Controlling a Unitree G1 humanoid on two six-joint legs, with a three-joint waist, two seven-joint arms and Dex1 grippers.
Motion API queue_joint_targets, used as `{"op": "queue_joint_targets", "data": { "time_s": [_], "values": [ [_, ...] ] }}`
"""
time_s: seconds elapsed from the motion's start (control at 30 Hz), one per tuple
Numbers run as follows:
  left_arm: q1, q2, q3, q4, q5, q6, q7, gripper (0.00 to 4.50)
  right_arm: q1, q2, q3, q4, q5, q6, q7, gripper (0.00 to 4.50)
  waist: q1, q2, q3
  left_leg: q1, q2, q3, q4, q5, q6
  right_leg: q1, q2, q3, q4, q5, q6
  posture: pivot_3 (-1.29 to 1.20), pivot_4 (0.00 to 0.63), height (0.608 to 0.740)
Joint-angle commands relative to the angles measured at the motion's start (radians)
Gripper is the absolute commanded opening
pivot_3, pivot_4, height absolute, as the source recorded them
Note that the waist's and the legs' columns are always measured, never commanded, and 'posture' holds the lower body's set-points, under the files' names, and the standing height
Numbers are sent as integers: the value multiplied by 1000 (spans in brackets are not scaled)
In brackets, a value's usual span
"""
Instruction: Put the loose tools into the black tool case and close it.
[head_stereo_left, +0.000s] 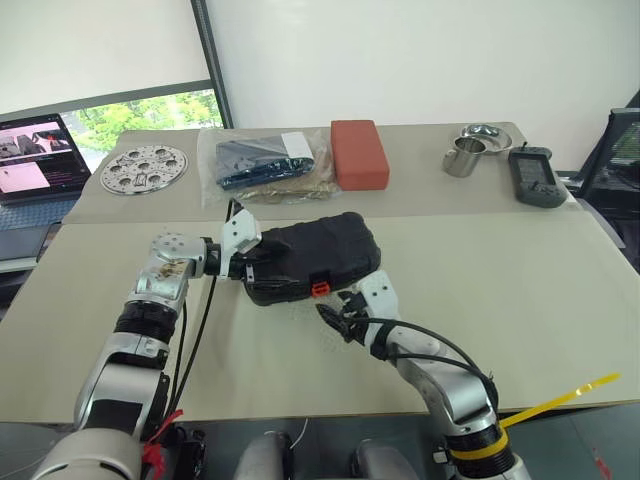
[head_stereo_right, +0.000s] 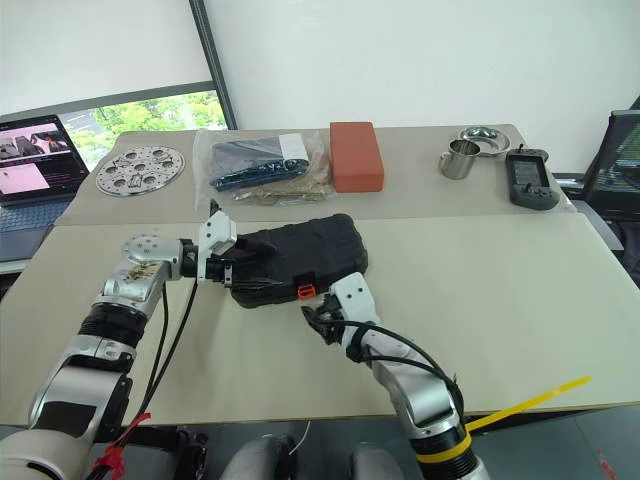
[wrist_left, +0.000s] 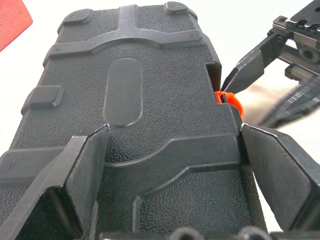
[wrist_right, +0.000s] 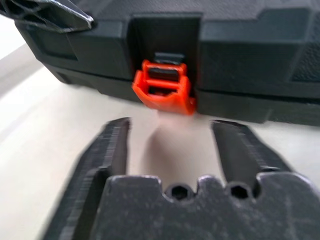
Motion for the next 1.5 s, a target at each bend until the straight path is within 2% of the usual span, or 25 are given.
{"op": "queue_joint_targets", "data": {
  "time_s": [0.03, 0.2, 0.5, 0.63, 0.97, 1.43, 1.5],
  "values": [
    [17, 27, 13, -11, 0, 41, 7, 4500, 8, 65, 7, -39, -6, 20, -67, 4430, -1, 0, 0, 0, 0, 0, 0, 0, 0, 0, 0, 0, 0, 0, 0, 0, 150, 740],
    [13, 41, 12, -10, 5, 47, -3, 4500, -9, 122, 26, -12, -53, 17, -146, 4430, -8, 0, 0, 0, 0, 0, -1, 0, 0, -1, 0, 0, 0, 0, 0, 0, 150, 740],
    [8, 31, 14, -17, 4, 54, 13, 4500, -24, 178, 43, 108, -165, -133, -252, 4430, -14, 0, 0, 0, 0, 0, -1, 1, -1, -1, 0, 0, 0, 0, 0, 0, 150, 740],
    [1, 30, 15, -4, 6, 49, 16, 4500, -33, 183, 38, 137, -179, -190, -254, 3463, -17, 0, 0, 0, 0, 0, -1, 1, -2, -1, 0, 0, 0, 0, 0, 0, 150, 740],
    [-1, 28, 9, 15, 12, 36, 15, 4500, -14, 161, 72, 84, -185, -184, -239, 75, -13, 0, 0, -1, -1, 0, -1, 1, -2, -1, -1, -1, 0, 0, 0, 0, 150, 740],
    [-5, 9, -4, 55, 25, -3, 15, 4500, 9, 110, 89, 5, -211, -153, -208, 30, -1, 0, 0, -1, -1, 0, -1, 1, -1, -1, -2, -1, 0, 0, 0, 0, 150, 740],
    [0, 7, -6, 48, 25, -1, 13, 4500, 10, 109, 88, 7, -213, -154, -208, 606, 0, 0, 0, -1, -1, 0, -1, 1, -1, -1, -1, -1, 0, 0, 0, 0, 150, 740]
  ]
}}
